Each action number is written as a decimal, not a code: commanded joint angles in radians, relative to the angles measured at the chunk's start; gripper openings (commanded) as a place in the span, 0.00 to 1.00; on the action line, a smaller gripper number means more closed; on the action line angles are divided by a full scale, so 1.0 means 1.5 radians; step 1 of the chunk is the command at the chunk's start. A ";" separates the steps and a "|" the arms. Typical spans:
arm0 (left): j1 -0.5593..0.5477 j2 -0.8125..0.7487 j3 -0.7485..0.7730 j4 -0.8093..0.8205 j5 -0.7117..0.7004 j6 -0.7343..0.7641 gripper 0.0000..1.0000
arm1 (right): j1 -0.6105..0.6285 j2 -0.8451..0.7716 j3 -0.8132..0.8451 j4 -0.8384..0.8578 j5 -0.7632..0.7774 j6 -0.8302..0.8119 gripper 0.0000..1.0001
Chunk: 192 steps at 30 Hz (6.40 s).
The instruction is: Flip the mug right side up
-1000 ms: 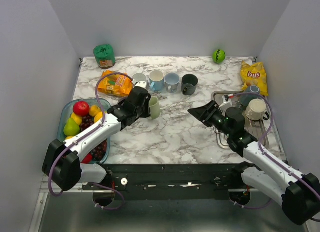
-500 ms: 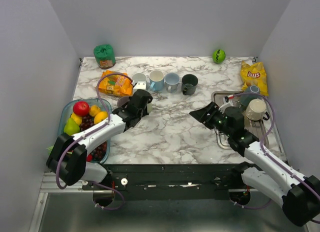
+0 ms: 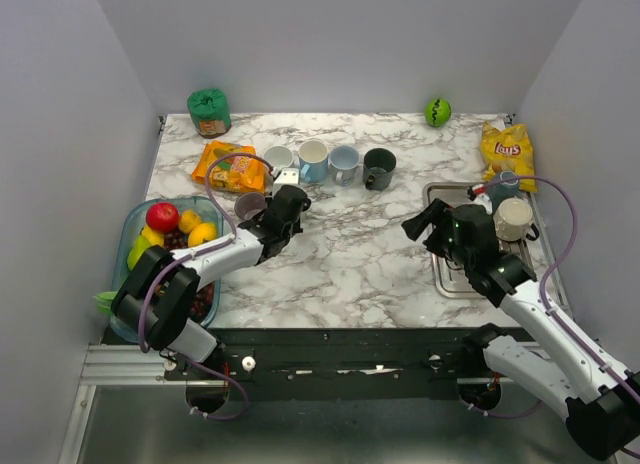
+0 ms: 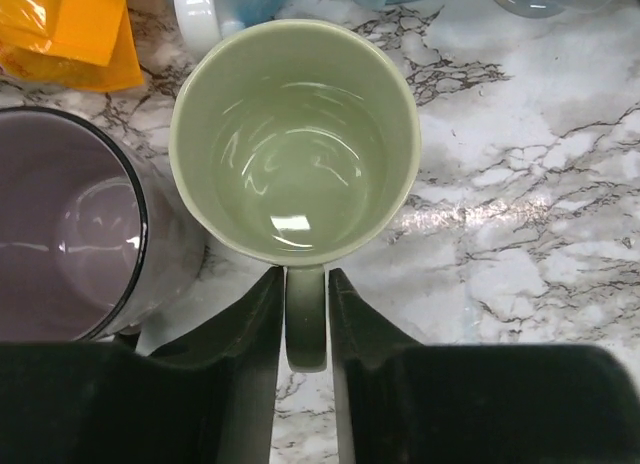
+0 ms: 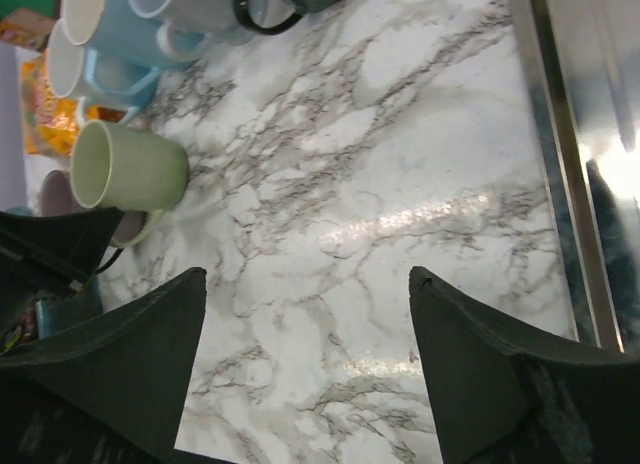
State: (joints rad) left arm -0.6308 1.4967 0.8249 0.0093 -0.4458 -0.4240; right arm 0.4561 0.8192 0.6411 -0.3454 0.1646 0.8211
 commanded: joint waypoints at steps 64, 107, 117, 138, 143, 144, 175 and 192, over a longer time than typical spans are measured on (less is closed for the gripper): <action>-0.003 -0.239 0.044 -0.134 0.190 0.011 0.99 | -0.569 0.475 0.270 -0.024 0.290 -0.267 0.48; -0.002 -0.296 0.014 -0.108 0.204 -0.020 0.99 | -0.458 0.259 0.113 -0.148 0.145 -0.212 0.61; -0.001 -0.300 0.010 -0.105 0.200 -0.018 0.99 | -0.452 0.367 0.166 -0.104 0.223 -0.265 0.56; -0.002 -0.275 0.015 -0.111 0.202 -0.010 0.99 | -0.414 0.462 0.215 -0.075 0.225 -0.242 0.66; -0.002 -0.272 0.016 -0.115 0.196 -0.009 0.99 | -0.413 0.503 0.241 -0.085 0.252 -0.220 0.54; -0.002 -0.271 0.016 -0.115 0.194 -0.009 0.99 | -0.411 0.506 0.245 -0.085 0.255 -0.219 0.51; -0.001 -0.298 0.017 -0.090 0.274 -0.026 0.99 | -0.324 0.147 0.117 -0.017 -0.213 -0.132 0.01; -0.002 -0.303 0.079 0.052 0.550 -0.129 0.99 | -0.052 0.133 0.128 0.570 -0.392 0.073 0.01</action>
State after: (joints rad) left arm -0.6361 1.0649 0.9096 -0.0547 0.2214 -0.5667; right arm 0.3271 0.9764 0.7418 0.1833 -0.3653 0.8593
